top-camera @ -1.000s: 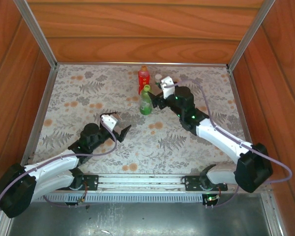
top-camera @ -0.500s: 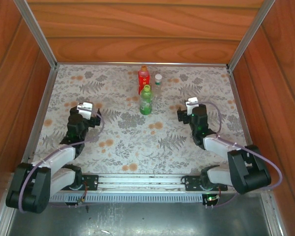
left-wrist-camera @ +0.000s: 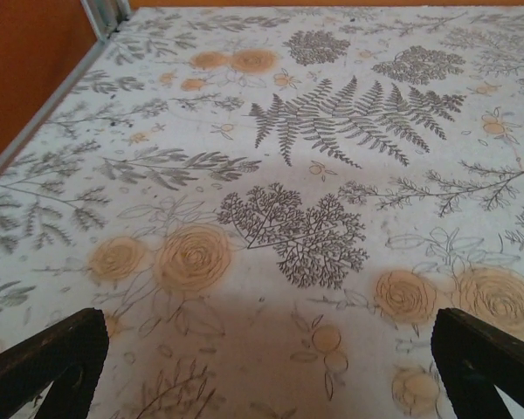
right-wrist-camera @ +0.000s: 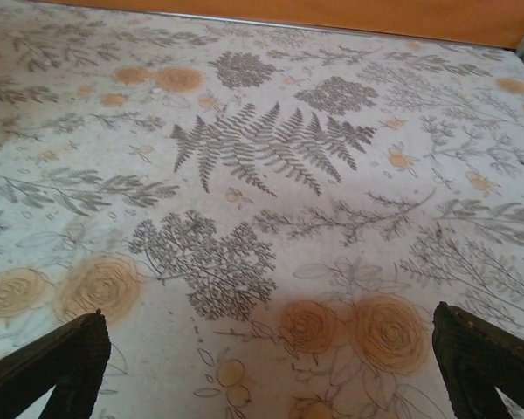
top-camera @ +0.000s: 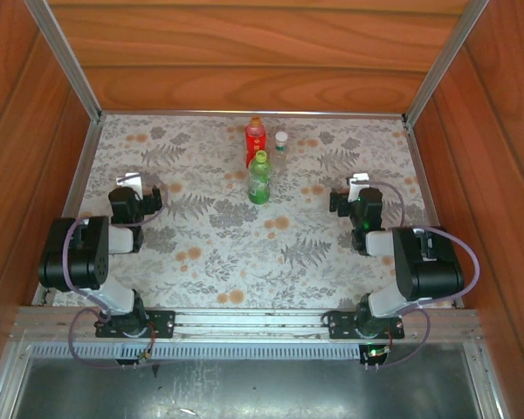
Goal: Screw on the bottle caps
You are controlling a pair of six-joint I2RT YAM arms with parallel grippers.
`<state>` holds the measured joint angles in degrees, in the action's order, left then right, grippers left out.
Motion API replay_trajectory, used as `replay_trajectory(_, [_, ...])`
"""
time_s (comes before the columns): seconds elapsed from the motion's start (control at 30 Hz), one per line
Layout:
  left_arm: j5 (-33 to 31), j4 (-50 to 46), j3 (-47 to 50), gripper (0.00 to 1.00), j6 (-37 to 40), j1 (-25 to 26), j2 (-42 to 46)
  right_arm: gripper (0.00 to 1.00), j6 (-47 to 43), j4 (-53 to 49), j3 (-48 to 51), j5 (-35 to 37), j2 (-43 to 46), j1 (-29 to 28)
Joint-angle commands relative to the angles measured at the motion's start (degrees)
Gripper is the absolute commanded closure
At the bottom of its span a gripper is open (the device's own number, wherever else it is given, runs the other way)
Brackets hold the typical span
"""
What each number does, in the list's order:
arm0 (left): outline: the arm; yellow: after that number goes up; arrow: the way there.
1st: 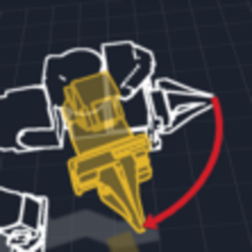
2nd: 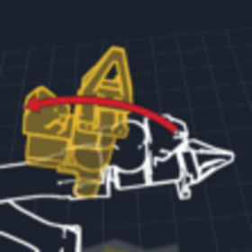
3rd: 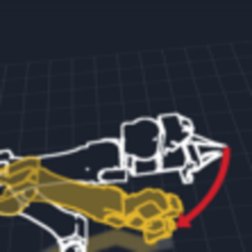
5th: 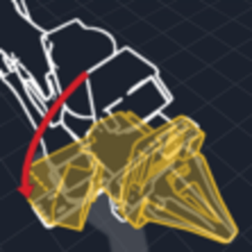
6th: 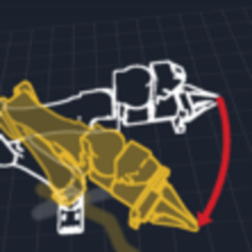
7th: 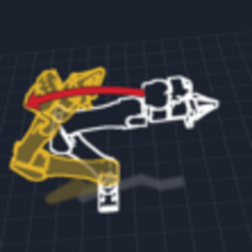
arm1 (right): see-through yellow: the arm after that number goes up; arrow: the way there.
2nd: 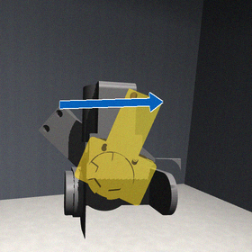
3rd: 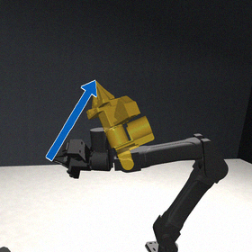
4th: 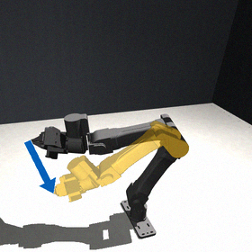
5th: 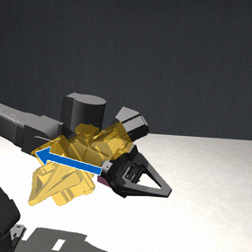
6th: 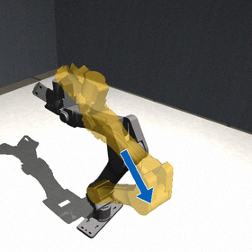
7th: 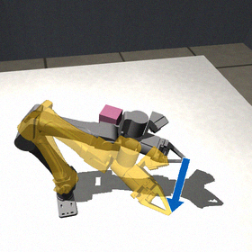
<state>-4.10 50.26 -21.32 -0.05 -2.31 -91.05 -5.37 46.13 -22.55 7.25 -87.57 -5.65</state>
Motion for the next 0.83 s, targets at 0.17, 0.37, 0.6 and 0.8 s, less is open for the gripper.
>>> replay_trajectory(0.17, [1.45, 1.07, -1.45, 0.00, -1.36, 0.01, 0.53, 0.00, 2.77, -2.33, -3.12, -3.52, -0.23, 1.95])
replay_trajectory(0.37, [1.45, 1.02, -1.46, 0.00, -1.32, 0.02, 0.52, 0.00, 2.99, -2.84, -3.47, -3.50, -0.28, 2.12])
replay_trajectory(0.6, [1.12, 1.08, -1.86, 0.00, -1.03, 0.15, 0.00, 0.00, 3.06, -2.97, -3.48, -3.63, -0.23, 2.21])
replay_trajectory(0.8, [0.59, 1.07, -1.48, 0.00, -1.01, 0.40, 0.49, 0.00, 3.21, -2.46, -2.95, -3.17, 0.15, 2.15])
